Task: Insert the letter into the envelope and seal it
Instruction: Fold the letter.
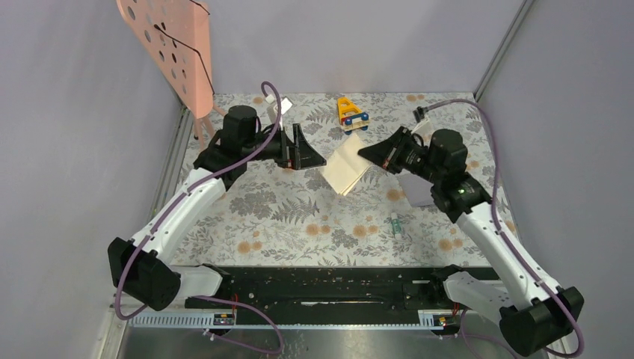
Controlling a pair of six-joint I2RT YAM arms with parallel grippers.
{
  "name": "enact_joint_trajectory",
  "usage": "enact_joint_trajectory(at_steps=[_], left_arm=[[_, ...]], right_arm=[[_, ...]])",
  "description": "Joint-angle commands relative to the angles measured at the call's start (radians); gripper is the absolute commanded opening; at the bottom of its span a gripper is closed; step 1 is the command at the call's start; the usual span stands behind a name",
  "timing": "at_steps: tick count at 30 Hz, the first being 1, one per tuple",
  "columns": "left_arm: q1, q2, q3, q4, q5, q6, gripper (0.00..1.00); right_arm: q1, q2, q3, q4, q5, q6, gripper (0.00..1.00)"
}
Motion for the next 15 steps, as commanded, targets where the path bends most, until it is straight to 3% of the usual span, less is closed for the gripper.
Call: enact_joint_trajectory(at_steps=[1, 7, 12, 15], left_arm=[[-0.016, -0.054, 0.098, -0.217, -0.354, 0.149, 0.97], [-0.221, -0.096, 0.106, -0.238, -0.707, 0.297, 0.99], [-0.294, -0.097, 0.097, -0.206, -0.750, 0.291, 0.99], [-0.324, -0.097, 0.102, -0.183, -0.700, 0.316, 0.99]], right_arm=[[0.016, 0.018, 0.221, -0.572, 0.366, -0.140, 0.00], [0.111, 0.248, 0.500, -0.994, 0.702, -0.037, 0.00], [0.148, 0.384, 0.661, -1.216, 0.805, 0.121, 0.00], [0.150, 0.414, 0.687, -1.222, 0.773, 0.154, 0.00]])
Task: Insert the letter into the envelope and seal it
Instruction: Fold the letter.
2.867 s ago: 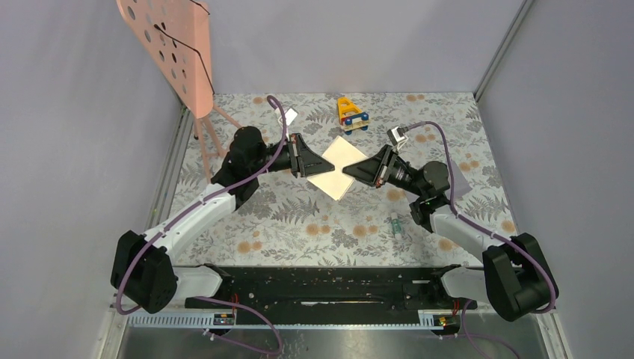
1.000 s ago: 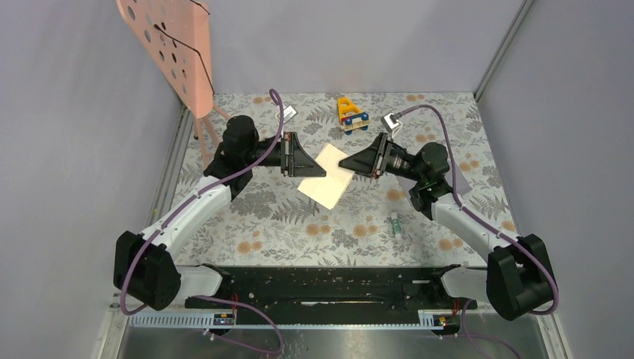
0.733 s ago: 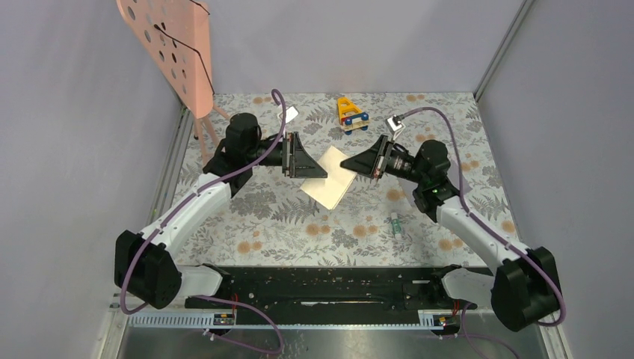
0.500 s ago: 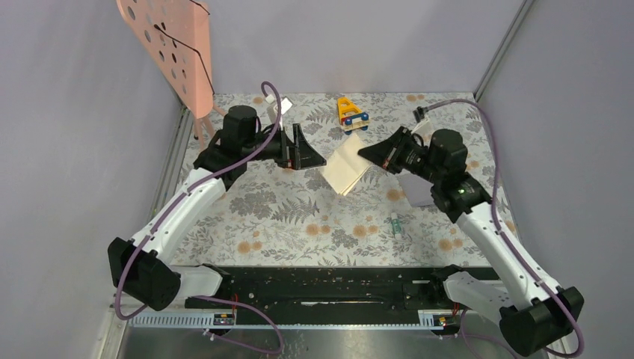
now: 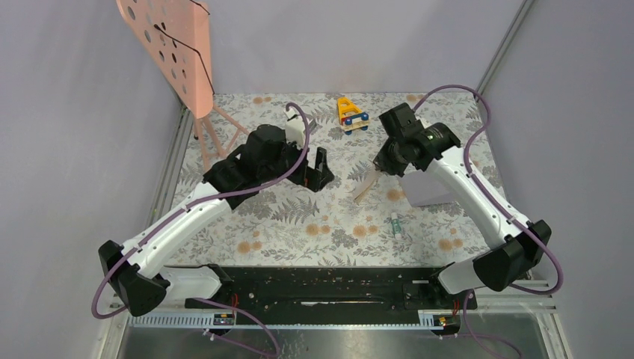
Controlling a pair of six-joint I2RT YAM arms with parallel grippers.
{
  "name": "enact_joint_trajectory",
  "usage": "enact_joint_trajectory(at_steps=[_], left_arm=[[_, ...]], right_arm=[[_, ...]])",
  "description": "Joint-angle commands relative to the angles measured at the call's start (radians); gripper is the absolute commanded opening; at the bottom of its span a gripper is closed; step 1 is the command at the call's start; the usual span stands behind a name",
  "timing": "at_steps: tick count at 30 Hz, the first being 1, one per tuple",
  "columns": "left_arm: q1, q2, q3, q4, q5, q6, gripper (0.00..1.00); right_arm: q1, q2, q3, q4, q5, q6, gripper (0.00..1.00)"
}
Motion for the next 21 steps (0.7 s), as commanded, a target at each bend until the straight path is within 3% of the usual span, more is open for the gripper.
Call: enact_joint_trajectory(at_steps=[1, 3, 11, 21], left_arm=[[-0.036, -0.022, 0.053, 0.035, -0.008, 0.076, 0.99], [-0.064, 0.003, 0.070, 0.011, 0.028, 0.114, 0.99], [-0.197, 0.091, 0.069, 0.066, -0.041, 0.100, 0.99], [-0.252, 0.214, 0.156, 0.061, -0.054, 0.118, 0.99]], right_arm=[[0.012, 0.014, 0.081, -0.165, 0.088, 0.118, 0.00], [0.011, 0.021, 0.085, -0.162, 0.096, 0.148, 0.00], [0.015, 0.083, 0.170, -0.276, 0.063, 0.220, 0.00], [0.038, 0.137, 0.254, -0.385, 0.079, 0.224, 0.00]])
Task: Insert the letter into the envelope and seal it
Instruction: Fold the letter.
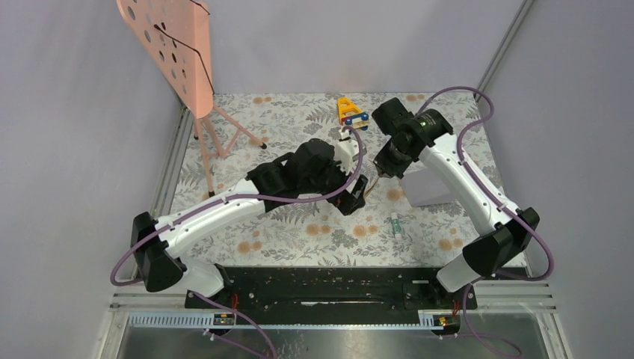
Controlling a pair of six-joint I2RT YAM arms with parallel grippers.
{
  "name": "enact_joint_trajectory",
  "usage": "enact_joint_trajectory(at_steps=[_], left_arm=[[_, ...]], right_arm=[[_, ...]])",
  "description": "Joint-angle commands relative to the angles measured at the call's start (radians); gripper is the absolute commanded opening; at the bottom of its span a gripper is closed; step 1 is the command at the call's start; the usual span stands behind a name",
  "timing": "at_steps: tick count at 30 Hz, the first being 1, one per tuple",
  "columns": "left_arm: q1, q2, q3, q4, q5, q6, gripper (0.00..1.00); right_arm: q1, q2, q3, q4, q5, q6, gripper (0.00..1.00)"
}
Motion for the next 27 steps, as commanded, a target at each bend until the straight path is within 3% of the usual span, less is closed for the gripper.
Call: enact_joint_trajectory(at_steps=[1, 14, 23, 27], left_arm=[[-0.013, 0.036, 0.077, 0.051, -0.024, 0.022, 0.99], [-0.063, 0.086, 0.085, 0.075, -0.121, 0.013, 0.85], [-0.080, 0.078, 0.033, 0.152, -0.246, -0.022, 0.56], [-0.080, 0.078, 0.023, 0.162, -0.266, -0.021, 0.52]], right_arm=[[0.023, 0.013, 0.082, -0.080, 0.028, 0.009, 0.00], [0.036, -0.045, 0.023, -0.026, -0.049, -0.037, 0.00], [0.036, -0.062, 0.005, -0.008, -0.074, -0.044, 0.00], [0.036, -0.061, 0.004, -0.005, -0.093, -0.048, 0.00]])
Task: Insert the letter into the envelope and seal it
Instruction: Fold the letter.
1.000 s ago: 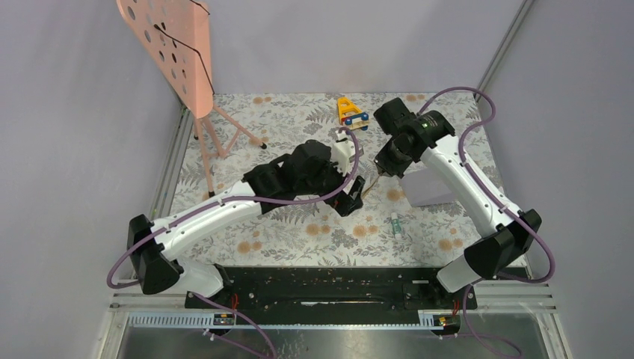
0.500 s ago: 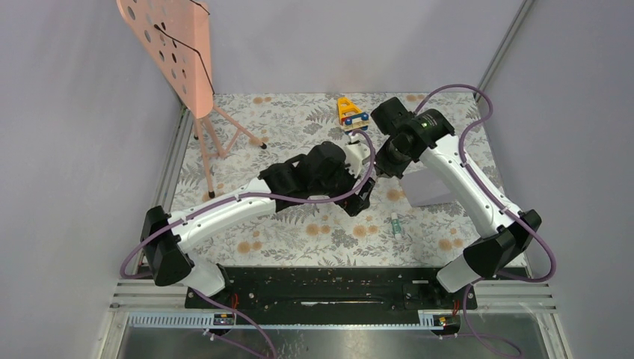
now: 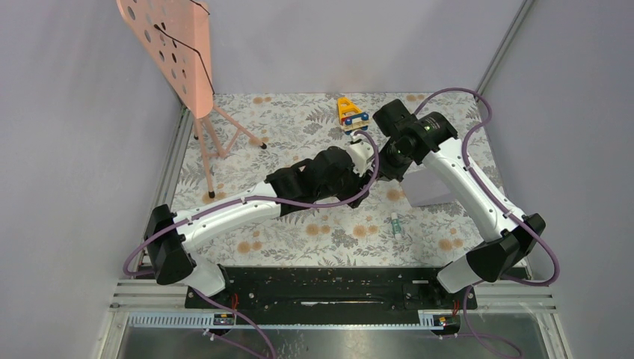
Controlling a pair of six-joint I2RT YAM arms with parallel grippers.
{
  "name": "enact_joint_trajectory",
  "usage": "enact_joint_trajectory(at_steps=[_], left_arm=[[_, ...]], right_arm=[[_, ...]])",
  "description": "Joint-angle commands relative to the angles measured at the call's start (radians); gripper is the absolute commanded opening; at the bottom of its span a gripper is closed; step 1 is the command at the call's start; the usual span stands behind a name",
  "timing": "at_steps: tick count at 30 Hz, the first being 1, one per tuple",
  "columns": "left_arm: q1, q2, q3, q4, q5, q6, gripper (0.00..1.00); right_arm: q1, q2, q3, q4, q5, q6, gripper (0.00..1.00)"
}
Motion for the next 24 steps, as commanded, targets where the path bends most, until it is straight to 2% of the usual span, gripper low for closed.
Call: enact_joint_trajectory(at_steps=[1, 5, 9, 12, 14, 15, 17, 18, 20, 22, 23, 24], left_arm=[[-0.003, -0.021, -0.007, 0.074, -0.065, -0.006, 0.52], [-0.003, -0.017, -0.009, 0.071, -0.058, -0.001, 0.50], [-0.003, -0.016, -0.008, 0.068, -0.046, 0.010, 0.28], [-0.003, -0.013, -0.001, 0.057, -0.026, 0.015, 0.01], [-0.003, -0.015, -0.001, 0.054, -0.001, 0.018, 0.00], [-0.003, -0.019, -0.004, 0.056, 0.014, 0.019, 0.00], [-0.003, -0.034, -0.018, 0.063, 0.033, 0.019, 0.00], [-0.003, -0.039, -0.026, 0.066, 0.036, 0.019, 0.00], [-0.002, -0.064, -0.047, 0.071, 0.039, 0.018, 0.00], [-0.002, -0.089, -0.073, 0.077, 0.043, 0.017, 0.00], [-0.002, -0.101, -0.093, 0.079, 0.052, 0.015, 0.00], [0.000, -0.112, -0.106, 0.082, 0.060, 0.014, 0.00]], right_arm=[[0.009, -0.029, -0.002, 0.005, -0.032, -0.006, 0.00], [0.010, -0.032, -0.004, 0.005, -0.037, -0.006, 0.00], [0.009, -0.034, -0.006, 0.001, -0.039, 0.001, 0.00], [0.009, -0.035, -0.018, 0.026, -0.055, -0.002, 0.00], [0.008, -0.029, -0.019, 0.029, -0.066, -0.005, 0.02], [0.007, -0.021, -0.012, 0.023, -0.064, -0.009, 0.14], [0.008, -0.004, 0.004, 0.007, -0.053, -0.025, 0.52], [0.007, 0.003, 0.015, -0.007, -0.036, -0.031, 0.62], [0.007, 0.006, 0.034, -0.020, -0.003, -0.053, 0.75], [0.006, 0.002, 0.048, -0.018, 0.024, -0.074, 0.80], [0.004, -0.004, 0.057, -0.015, 0.032, -0.086, 0.88], [-0.001, -0.008, 0.063, -0.010, 0.036, -0.099, 0.90]])
